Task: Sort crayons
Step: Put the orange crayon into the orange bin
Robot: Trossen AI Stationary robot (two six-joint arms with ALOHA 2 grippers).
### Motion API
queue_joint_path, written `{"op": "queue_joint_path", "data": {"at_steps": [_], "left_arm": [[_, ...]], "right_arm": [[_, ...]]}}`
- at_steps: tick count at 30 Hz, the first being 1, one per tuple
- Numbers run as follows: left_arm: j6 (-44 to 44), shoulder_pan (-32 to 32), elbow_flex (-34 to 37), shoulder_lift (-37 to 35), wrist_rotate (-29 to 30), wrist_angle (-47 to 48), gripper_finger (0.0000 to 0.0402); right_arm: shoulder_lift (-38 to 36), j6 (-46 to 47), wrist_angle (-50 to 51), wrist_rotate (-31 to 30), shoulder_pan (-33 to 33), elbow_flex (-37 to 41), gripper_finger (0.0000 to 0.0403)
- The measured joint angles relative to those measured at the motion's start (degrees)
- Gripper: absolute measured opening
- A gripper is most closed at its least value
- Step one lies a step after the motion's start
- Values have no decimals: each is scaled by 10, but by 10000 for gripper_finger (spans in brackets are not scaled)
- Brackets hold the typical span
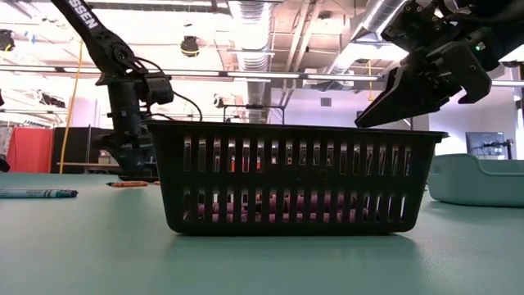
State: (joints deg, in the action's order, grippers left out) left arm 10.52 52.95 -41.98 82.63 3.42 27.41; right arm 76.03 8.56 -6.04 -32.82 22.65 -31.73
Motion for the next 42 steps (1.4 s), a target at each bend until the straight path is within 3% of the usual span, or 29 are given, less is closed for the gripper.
{"op": "queue_joint_path", "data": {"at_steps": [12, 19, 23, 30, 42], "left_arm": [[-4, -10, 38, 0, -3, -40, 109], [-17, -14, 38, 3, -8, -29, 69], [-19, -31, 35, 19, 19, -26, 51], [-30, -64, -5, 82, 76, 43, 25], [-53, -67, -80, 76, 21, 58, 8]], "right_arm": [[0, 0, 0, 0, 0, 0, 118], [0, 0, 0, 0, 0, 0, 118], [0, 3, 0, 0, 1, 0, 118], [0, 4, 0, 1, 1, 0, 118], [0, 3, 1, 1, 1, 0, 118]]}}
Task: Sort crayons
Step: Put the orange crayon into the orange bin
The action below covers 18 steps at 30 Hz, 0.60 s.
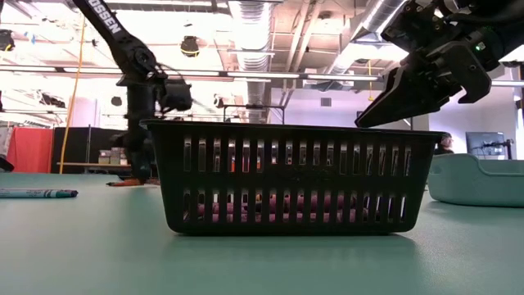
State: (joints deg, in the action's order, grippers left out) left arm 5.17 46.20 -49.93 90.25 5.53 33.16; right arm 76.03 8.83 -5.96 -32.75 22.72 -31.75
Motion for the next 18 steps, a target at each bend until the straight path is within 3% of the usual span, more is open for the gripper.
{"op": "queue_joint_path", "data": {"at_steps": [8, 18], "left_arm": [[0, -45, -75, -6, -59, 5, 7], [15, -182, -160, -6, -68, 4, 7]], "right_arm": [[0, -3, 7, -1, 0, 0, 118], [0, 17, 9, -1, 5, 0, 118]]}}
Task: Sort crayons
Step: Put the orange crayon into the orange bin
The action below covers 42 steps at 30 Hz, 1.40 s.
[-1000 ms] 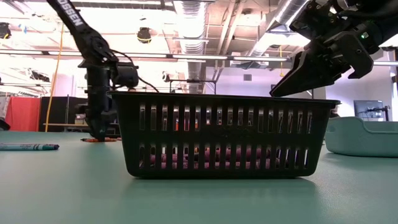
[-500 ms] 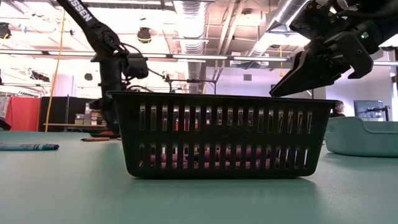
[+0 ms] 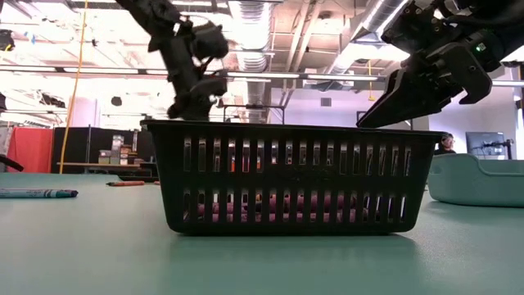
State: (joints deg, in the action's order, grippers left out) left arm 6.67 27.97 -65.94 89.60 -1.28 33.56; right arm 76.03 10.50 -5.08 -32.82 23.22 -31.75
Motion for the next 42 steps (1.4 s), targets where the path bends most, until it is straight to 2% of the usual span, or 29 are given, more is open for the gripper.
{"op": "queue_joint_path", "data": {"at_steps": [7, 11, 18, 25, 30, 35, 39, 42], "left_arm": [[15, -99, -54, 0, 4, -6, 7], [16, -140, -59, -1, 18, -43, 7], [19, -172, -59, -1, -3, -87, 7], [-3, -188, -59, 20, -15, -141, 7], [-37, -171, -61, 40, -27, -176, 7], [-64, -110, -86, 72, -28, -141, 7], [-108, -58, -135, 130, -28, -119, 7], [-144, -23, -198, 184, -24, -82, 7]], "right_arm": [[-5, 1, 2, 1, 38, 0, 118], [-27, -5, 0, 1, 69, 0, 118], [-79, -35, 1, -1, 125, 0, 118], [-84, -65, 1, -3, 150, 0, 118], [-83, -67, 7, -42, 149, 0, 118], [-83, -78, 14, -80, 145, 0, 118], [-83, -101, 10, -107, 131, 3, 118], [-83, -131, 3, -108, 111, 3, 118]]}}
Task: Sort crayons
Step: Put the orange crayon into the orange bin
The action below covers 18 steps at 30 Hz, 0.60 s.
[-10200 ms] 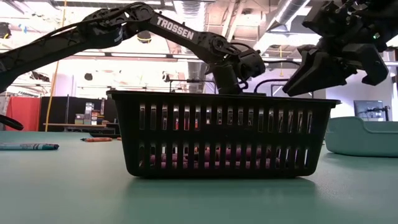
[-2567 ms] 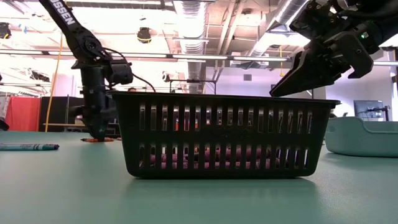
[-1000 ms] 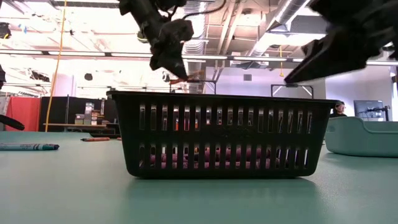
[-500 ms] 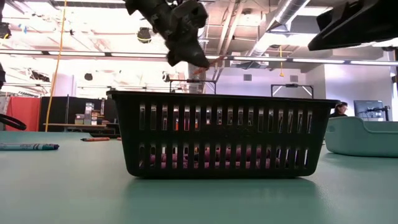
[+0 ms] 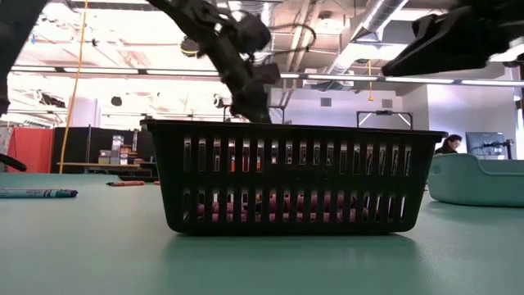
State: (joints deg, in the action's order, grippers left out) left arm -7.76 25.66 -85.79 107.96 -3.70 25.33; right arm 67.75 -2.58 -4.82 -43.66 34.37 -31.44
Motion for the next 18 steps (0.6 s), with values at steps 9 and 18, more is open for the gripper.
{"op": "queue_joint_path", "data": {"at_steps": [9, 18], "left_arm": [[-114, 51, -189, 145, 27, 206, 7], [-242, 47, -210, 178, 43, 239, 52]], "right_arm": [[-1, -63, -12, 12, -65, 8, 118], [-38, -70, -12, 145, -147, 9, 118]]}}
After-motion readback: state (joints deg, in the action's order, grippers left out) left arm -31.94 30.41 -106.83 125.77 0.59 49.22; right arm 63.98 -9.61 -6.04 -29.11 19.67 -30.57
